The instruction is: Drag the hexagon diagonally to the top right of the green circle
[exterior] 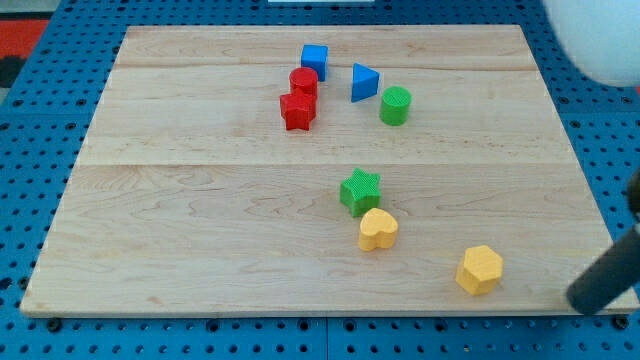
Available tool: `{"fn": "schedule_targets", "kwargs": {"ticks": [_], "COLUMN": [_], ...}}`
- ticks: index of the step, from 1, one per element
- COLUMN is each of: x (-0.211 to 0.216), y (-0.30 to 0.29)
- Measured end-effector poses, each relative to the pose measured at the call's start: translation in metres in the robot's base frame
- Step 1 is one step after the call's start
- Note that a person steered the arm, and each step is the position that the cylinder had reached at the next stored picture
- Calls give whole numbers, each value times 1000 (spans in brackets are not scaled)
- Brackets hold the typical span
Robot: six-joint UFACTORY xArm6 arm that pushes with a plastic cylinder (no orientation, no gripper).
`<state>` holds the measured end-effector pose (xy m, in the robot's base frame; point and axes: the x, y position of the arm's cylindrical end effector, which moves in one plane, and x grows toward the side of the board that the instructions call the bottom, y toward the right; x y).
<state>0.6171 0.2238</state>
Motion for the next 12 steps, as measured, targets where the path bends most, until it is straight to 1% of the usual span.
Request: {"fn": "schedule_targets", "kwargs": {"ticks": [1, 2, 3, 4, 5, 6, 7, 8, 9, 10, 11, 12], "x": [0, -17, -53, -70, -34, -28, -67, -122, -110, -107, -141, -161], "y": [-79, -106, -73, -68, -82, -44, -44, -53, -37, -28, -13, -23]}}
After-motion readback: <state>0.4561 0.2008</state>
